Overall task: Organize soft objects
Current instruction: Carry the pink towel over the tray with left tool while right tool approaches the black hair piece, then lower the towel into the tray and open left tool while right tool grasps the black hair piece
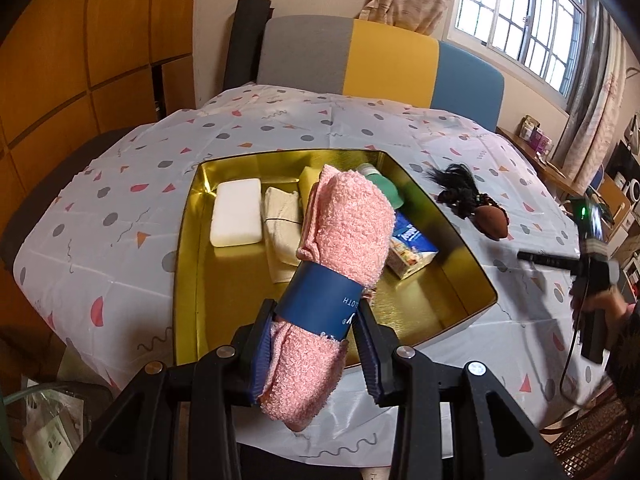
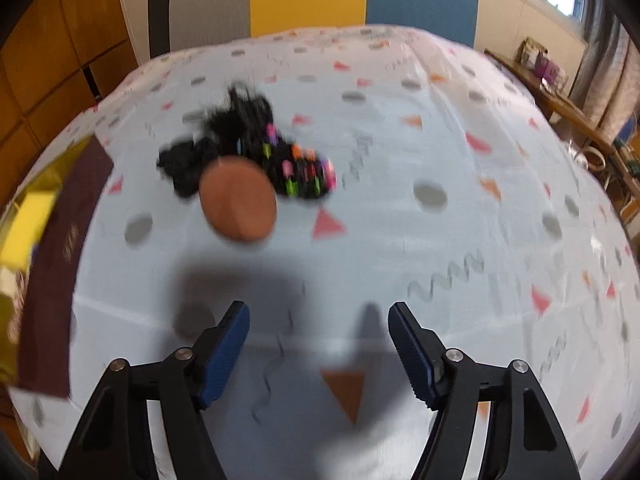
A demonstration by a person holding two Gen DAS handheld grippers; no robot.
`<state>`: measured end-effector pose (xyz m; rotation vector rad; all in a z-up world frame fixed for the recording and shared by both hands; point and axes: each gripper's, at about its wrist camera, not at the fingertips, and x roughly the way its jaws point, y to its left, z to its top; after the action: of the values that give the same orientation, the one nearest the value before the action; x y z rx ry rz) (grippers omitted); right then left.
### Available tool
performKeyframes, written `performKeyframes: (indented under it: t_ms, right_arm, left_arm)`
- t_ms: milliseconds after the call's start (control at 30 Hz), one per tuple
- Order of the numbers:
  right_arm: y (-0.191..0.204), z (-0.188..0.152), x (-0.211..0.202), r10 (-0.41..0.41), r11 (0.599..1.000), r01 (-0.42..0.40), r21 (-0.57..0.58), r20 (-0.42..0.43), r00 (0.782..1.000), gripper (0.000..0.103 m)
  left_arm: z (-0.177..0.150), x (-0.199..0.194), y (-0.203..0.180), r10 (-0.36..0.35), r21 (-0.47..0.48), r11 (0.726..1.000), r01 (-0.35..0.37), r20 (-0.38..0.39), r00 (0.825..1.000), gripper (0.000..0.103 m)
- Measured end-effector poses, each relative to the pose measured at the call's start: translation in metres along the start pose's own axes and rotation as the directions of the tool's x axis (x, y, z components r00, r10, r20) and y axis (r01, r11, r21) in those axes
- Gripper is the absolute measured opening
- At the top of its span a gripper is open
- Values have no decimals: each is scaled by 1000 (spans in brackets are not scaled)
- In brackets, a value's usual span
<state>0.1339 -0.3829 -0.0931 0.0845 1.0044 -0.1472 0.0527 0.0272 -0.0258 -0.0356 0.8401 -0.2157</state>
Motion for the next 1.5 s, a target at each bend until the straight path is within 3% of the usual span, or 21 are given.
performKeyframes:
  t_ms: [200,333,433,633,700,733,767,800,1000,1100,1200,1500]
  right_arm:
    - [15,57,-3,-4,998,8,-58,63,998,70]
    - [35,94,13,-32,989,39,-145,49,998,70]
    - [47,114,32,-67,974,68,-218,12,998,68]
    - [59,122,76,-123,950,82,-303,-120,985,66]
    - [60,121,89,-124,950,74,-302,-149,981,61]
    - [60,121,92,-123,953,75,-295,-147,982,52]
    - [57,123,92,-91,964,52,-263,-138,986,36]
    - [56,124,91,-89,966,53,-251,-132,987,32]
    - [27,126,54,-143,976,140,-168,-6,990,30]
    - [1,118,22,-179,976,184,-119,51,982,30]
    - [-18,98,-2,-165,982,168,-87,40,985,30]
    - [-16,-11,-36,-23,997,21,-71,-27,999,30]
  left_arm:
    - [1,5,8,6,-24,1000,-6,-6,1000,38]
    - [1,8,10,8,-31,999,-9,-20,1000,38]
    - [2,10,11,15,-28,999,-16,-24,1000,38]
    - [5,14,13,23,-35,999,-24,-39,999,38]
    - [4,16,12,24,-33,999,-26,-47,999,38]
    - [4,17,11,25,-32,999,-26,-50,998,38]
    - [4,18,11,26,-31,999,-27,-52,998,38]
    - [4,19,10,27,-30,999,-28,-53,998,38]
    - [4,20,9,18,-37,999,-20,-56,998,38]
    - [5,18,11,5,-59,998,-8,-49,999,38]
    - [5,13,20,0,-100,995,-4,-38,999,38]
    - [9,5,68,-71,-315,948,55,-39,997,38]
